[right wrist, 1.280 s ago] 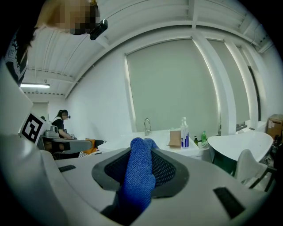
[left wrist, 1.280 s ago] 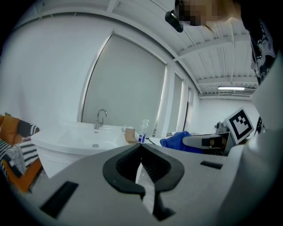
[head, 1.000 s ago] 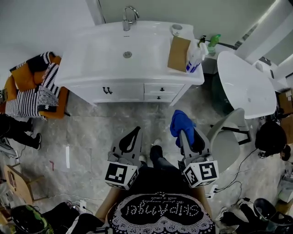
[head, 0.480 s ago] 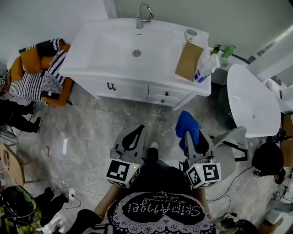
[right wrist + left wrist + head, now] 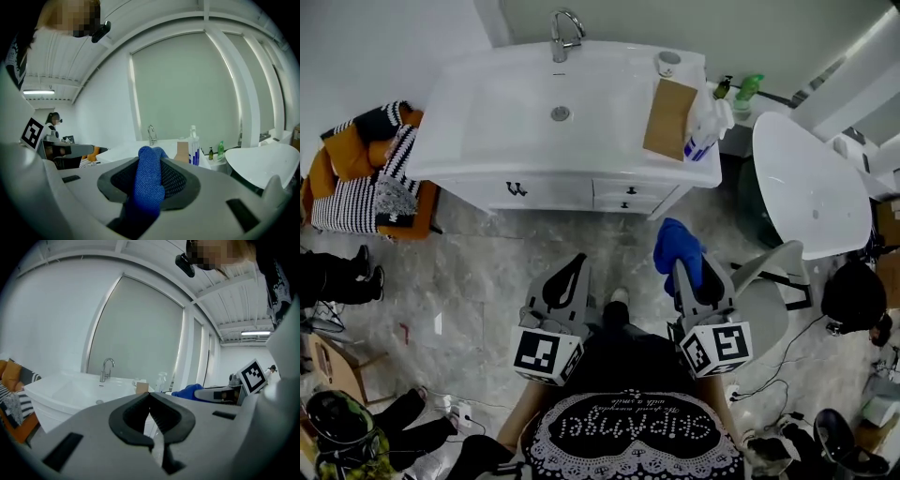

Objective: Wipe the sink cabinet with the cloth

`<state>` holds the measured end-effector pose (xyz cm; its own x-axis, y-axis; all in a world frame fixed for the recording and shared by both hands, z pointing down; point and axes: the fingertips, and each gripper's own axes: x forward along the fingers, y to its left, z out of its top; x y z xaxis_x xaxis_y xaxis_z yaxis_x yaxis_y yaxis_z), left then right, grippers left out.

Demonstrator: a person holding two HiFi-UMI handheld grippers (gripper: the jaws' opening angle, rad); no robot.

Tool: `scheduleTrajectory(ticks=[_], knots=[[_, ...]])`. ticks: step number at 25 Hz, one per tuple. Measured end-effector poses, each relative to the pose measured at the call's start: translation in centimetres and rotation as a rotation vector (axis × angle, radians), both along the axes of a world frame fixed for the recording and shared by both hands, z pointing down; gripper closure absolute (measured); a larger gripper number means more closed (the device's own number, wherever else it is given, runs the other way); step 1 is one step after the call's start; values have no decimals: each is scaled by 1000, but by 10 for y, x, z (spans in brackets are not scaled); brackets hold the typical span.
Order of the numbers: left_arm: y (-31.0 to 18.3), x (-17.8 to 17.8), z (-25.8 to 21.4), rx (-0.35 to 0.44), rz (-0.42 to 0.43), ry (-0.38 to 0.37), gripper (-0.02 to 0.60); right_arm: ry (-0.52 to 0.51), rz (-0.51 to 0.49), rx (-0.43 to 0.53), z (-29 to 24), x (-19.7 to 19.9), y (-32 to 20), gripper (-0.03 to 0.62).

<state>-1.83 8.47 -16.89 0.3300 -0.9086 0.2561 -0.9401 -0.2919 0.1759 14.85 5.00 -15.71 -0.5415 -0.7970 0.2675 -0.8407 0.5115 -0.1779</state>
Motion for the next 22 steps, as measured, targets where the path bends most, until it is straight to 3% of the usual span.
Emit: scheduleTrajectory(ticks=[13, 22], knots=[[7, -58, -8, -11, 26, 2, 578, 34, 53, -8, 0, -46, 8, 461], [3, -91, 39, -55, 50, -18, 578, 88, 106, 42, 37, -67, -12, 461]])
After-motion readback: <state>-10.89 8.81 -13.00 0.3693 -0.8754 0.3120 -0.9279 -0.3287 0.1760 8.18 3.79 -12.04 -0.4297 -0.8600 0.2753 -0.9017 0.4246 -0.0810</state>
